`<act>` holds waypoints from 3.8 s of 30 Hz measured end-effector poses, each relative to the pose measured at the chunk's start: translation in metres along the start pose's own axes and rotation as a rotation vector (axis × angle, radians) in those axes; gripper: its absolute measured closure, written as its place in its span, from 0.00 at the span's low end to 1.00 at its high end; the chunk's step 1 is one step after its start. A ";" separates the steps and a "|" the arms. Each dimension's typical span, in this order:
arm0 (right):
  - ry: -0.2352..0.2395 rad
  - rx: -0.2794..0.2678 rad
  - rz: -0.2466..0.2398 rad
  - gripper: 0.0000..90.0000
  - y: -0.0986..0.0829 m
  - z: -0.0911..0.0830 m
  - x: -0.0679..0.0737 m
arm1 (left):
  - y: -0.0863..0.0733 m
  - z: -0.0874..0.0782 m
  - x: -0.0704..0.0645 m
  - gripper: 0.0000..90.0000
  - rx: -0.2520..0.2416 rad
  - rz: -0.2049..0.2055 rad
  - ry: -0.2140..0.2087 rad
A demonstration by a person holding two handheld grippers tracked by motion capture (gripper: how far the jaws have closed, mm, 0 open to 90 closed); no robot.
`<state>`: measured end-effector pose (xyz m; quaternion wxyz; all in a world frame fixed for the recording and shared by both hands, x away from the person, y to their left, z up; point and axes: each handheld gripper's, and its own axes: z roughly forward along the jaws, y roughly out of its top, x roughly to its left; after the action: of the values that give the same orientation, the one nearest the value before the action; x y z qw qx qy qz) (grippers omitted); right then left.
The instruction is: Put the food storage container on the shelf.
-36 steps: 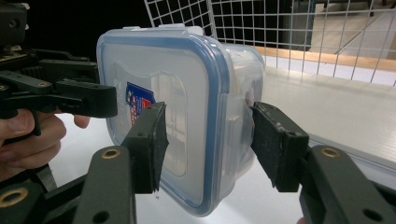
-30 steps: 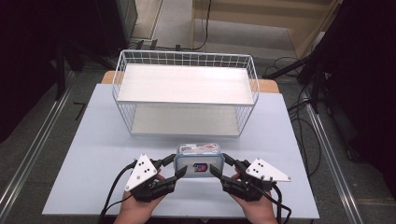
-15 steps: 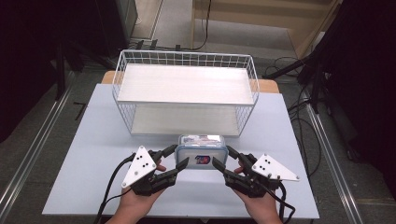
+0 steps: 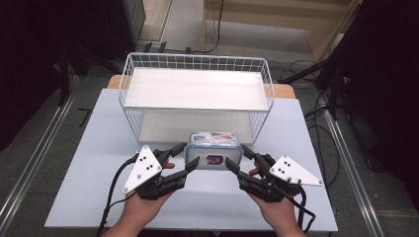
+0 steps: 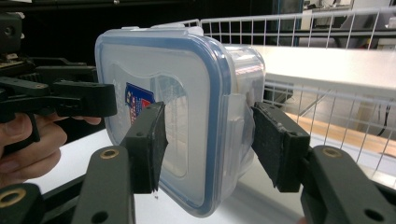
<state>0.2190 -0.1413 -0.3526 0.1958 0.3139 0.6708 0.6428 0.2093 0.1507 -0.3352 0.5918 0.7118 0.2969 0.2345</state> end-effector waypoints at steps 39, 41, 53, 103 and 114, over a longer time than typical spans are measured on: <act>-0.016 -0.008 -0.033 0.53 0.069 0.047 -0.035 | 0.061 0.034 0.060 0.54 -0.043 -0.017 -0.021; -0.017 -0.012 -0.026 0.53 0.071 0.049 -0.037 | 0.062 0.037 0.062 0.54 -0.049 -0.027 -0.020; -0.019 -0.019 -0.013 0.53 0.082 0.063 -0.053 | 0.070 0.052 0.079 0.54 -0.053 -0.053 -0.028; 0.059 0.086 0.230 0.57 0.095 0.099 -0.097 | 0.077 0.077 0.134 0.58 0.061 -0.356 -0.140; 0.113 0.110 0.342 0.62 0.094 0.102 -0.110 | 0.073 0.083 0.146 0.59 0.108 -0.456 -0.185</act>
<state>0.3828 -0.1422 -0.2854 0.0284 0.3971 0.6517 0.6456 0.3808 0.1858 -0.2814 0.6152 0.6754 0.4065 0.0123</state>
